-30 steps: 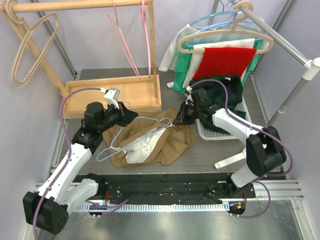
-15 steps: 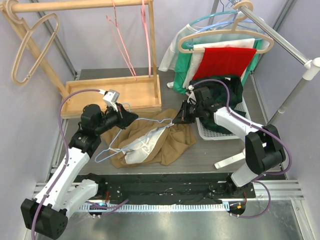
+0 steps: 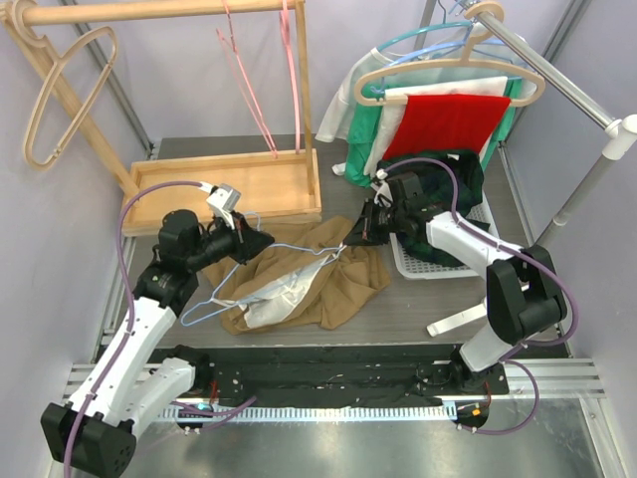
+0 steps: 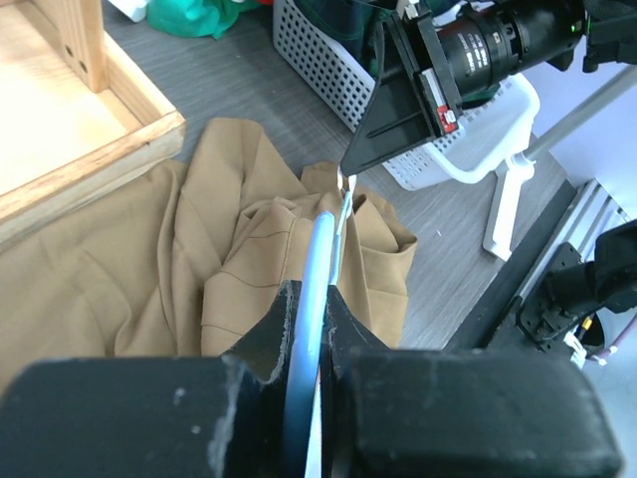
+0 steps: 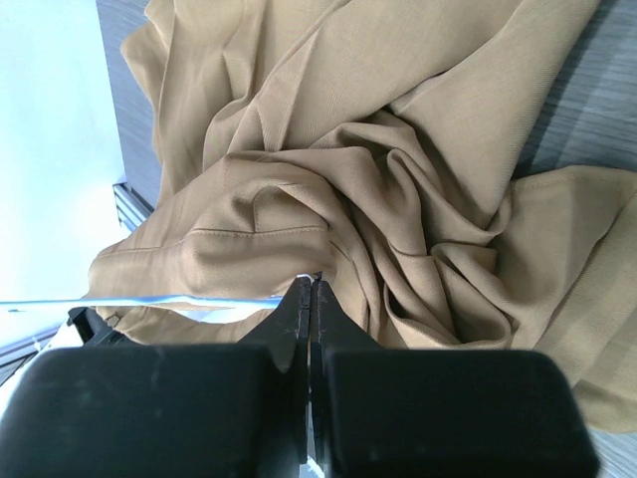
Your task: Place the skirt on the hanger
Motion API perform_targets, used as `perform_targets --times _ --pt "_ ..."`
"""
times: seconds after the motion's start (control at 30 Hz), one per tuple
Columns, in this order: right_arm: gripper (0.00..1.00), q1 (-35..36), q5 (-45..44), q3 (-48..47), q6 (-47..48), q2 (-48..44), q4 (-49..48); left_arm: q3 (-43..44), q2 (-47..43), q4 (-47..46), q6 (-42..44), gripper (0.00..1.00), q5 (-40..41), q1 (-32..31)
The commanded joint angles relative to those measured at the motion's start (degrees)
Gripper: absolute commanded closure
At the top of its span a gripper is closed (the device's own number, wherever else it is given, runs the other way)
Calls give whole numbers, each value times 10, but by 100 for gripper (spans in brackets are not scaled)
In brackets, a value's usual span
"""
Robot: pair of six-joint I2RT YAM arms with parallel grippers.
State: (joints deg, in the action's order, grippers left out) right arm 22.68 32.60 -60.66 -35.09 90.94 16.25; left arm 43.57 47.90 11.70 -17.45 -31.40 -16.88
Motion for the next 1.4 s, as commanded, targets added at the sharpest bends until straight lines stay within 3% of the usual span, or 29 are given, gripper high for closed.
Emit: perform_targets --times 0.0,0.43,0.87,1.07,1.2,1.27,1.37 --pt "99 -4 22 -27 -8 3 -32 17 5 3 10 100 -38 4" --pt "99 5 120 -49 -15 -1 -47 -2 58 -102 -49 100 -75 4" --pt "99 52 144 -91 -10 5 -20 -18 67 -202 -106 100 -50 4" --pt "99 72 142 -104 -9 8 -11 -24 54 -207 -107 100 -24 4" --pt "64 72 104 -125 13 -8 46 -19 43 -194 -101 100 -17 4" --pt "51 70 64 -150 45 -15 81 -13 33 -187 -98 100 -11 4" --pt "43 62 27 -178 76 -29 137 -4 20 -175 -94 100 -7 4"
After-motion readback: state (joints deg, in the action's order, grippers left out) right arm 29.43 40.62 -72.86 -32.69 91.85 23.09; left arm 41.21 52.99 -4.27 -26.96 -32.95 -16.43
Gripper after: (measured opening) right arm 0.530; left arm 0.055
